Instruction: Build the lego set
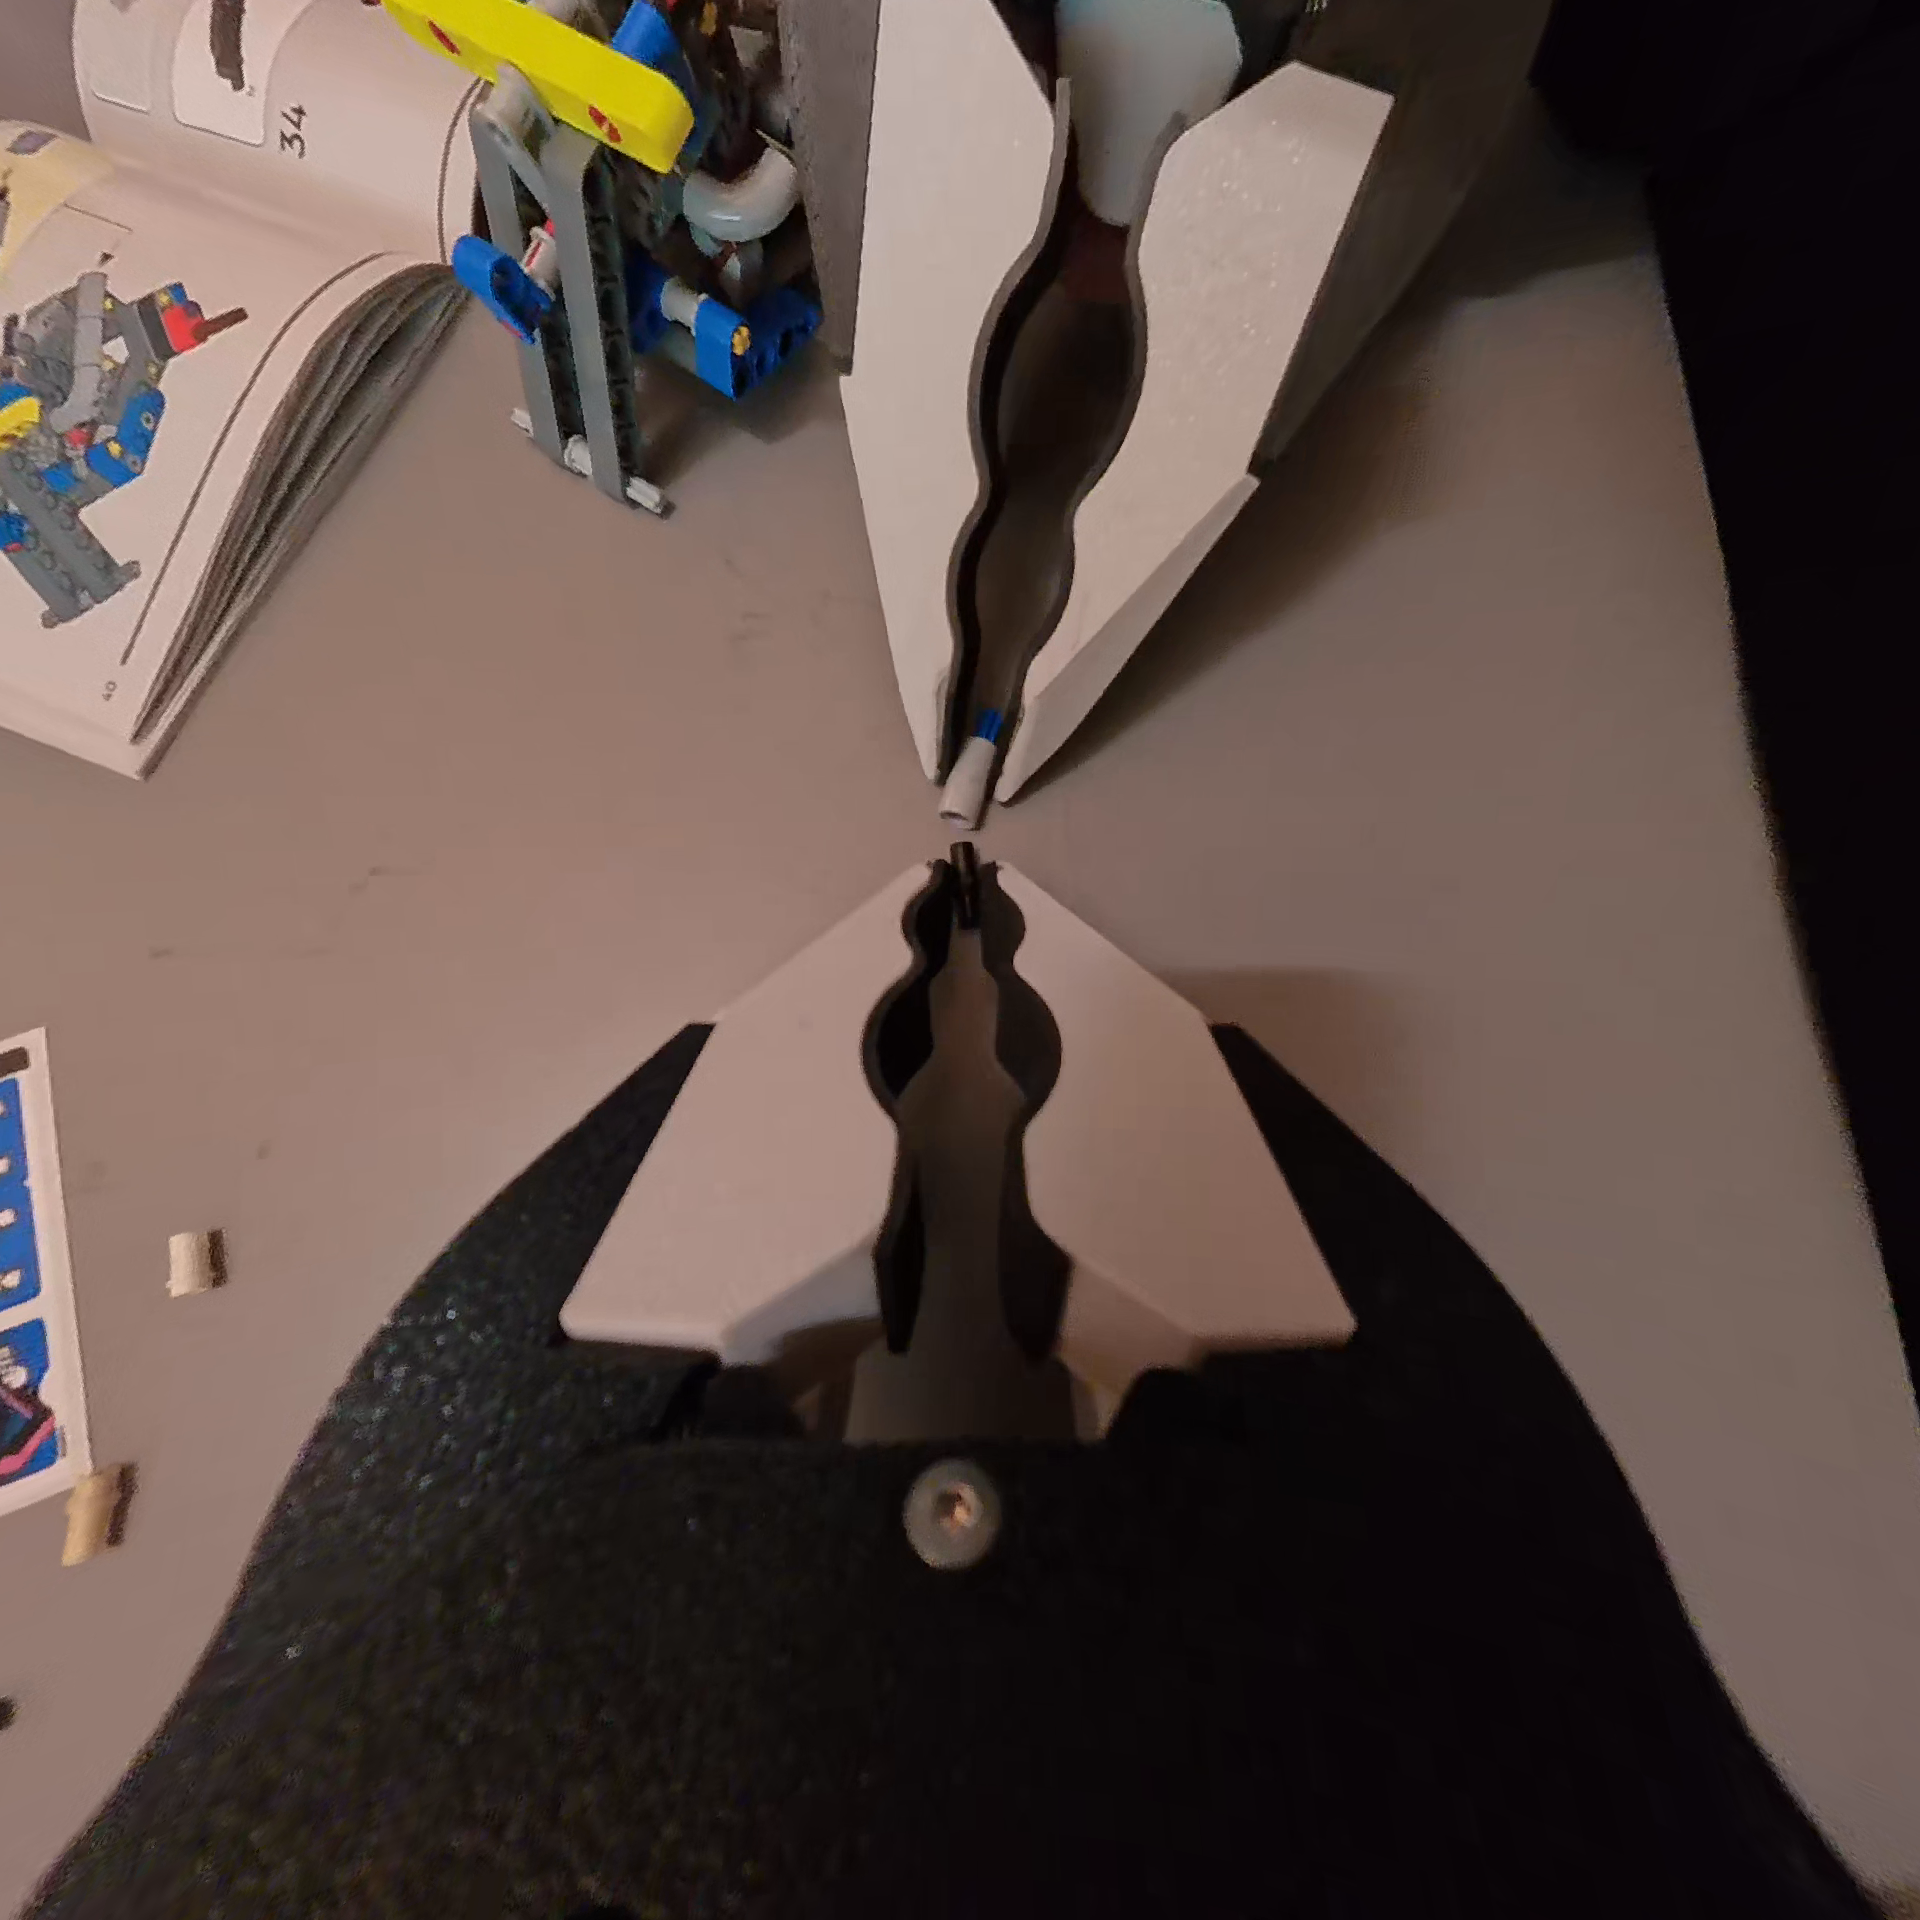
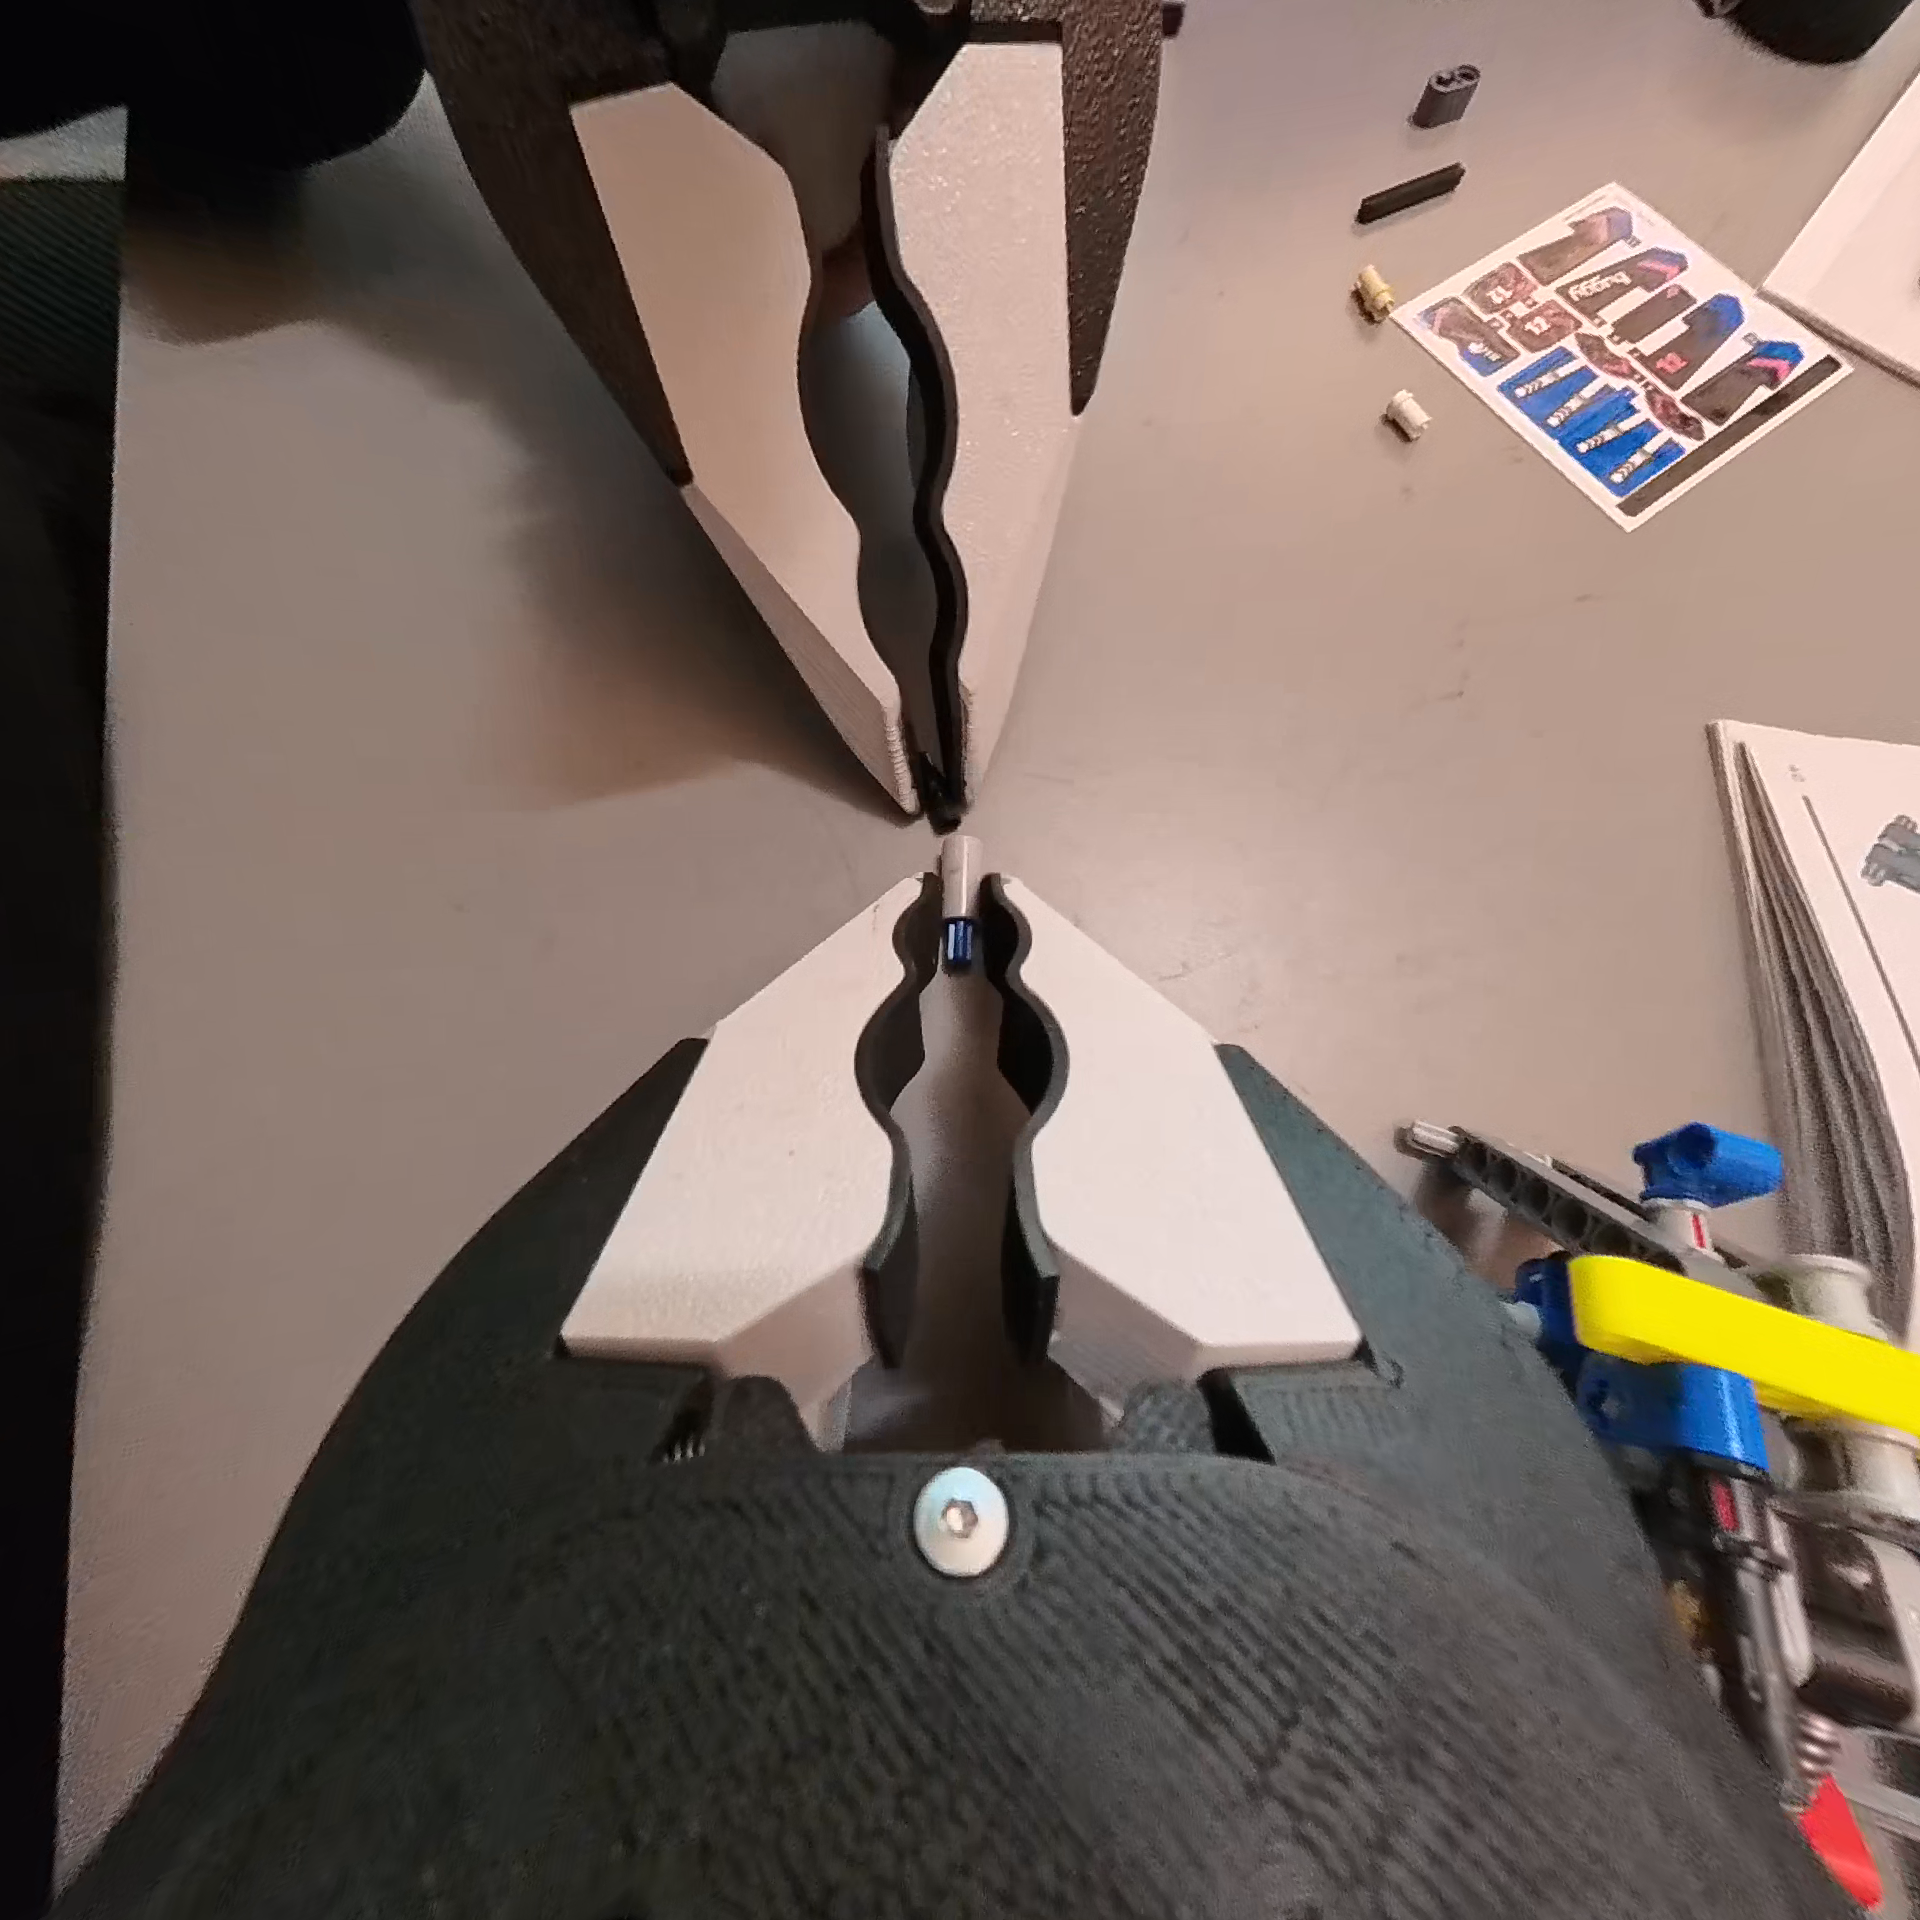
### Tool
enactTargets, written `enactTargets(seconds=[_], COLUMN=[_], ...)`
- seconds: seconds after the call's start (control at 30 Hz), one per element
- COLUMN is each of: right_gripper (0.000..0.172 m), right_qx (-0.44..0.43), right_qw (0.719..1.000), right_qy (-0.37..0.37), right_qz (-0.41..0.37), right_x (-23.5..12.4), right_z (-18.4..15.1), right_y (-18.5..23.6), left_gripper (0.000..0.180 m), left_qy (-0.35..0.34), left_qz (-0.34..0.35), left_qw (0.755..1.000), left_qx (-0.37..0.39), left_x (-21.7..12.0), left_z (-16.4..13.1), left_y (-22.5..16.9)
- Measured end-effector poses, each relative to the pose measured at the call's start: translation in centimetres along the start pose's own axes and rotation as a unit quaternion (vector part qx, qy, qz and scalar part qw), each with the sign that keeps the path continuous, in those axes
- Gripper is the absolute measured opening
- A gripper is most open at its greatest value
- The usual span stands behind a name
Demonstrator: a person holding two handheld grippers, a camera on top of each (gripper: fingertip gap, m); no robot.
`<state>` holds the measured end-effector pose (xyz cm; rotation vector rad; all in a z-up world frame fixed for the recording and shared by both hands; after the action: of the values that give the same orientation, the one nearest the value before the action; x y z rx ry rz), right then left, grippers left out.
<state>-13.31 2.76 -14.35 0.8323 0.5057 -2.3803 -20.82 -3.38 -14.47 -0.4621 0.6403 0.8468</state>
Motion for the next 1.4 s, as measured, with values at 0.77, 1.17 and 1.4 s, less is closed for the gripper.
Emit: enactTargets(seconds=[0.77, 1.17, 1.4], right_gripper=[0.006, 0.006, 0.006], right_qx=[-0.196, -0.224, -0.211], right_qw=[0.976, 0.969, 0.973], right_qy=[0.095, 0.105, 0.096], right_qz=[0.020, -0.002, 0.000], right_x=[0.6, 0.8, 0.8], right_z=[1.7, 1.9, 1.9], right_y=[0.1, 0.3, 0.3], left_gripper=[0.001, 0.019, 0.015], left_qy=[0.002, -0.015, -0.016], left_qz=[-0.013, 0.003, 0.002], left_qw=[1.000, 0.999, 1.000], left_qx=[0.024, 0.029, -0.015], left_x=[0.0, -0.2, -1.3], left_z=[0.1, 0.0, -0.8], left_y=[0.1, -0.4, -0.2])
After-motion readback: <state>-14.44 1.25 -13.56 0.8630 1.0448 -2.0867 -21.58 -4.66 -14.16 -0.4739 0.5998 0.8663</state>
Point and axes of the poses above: each gripper's, where its closed fingertips meet, x out along the fingers, z out of its top, y = z × x across the jaws, the point moved 6 cm from there along -x, back along the fingers, and after that the axes turned 10 degrees about -x, right-handed, at the moved point
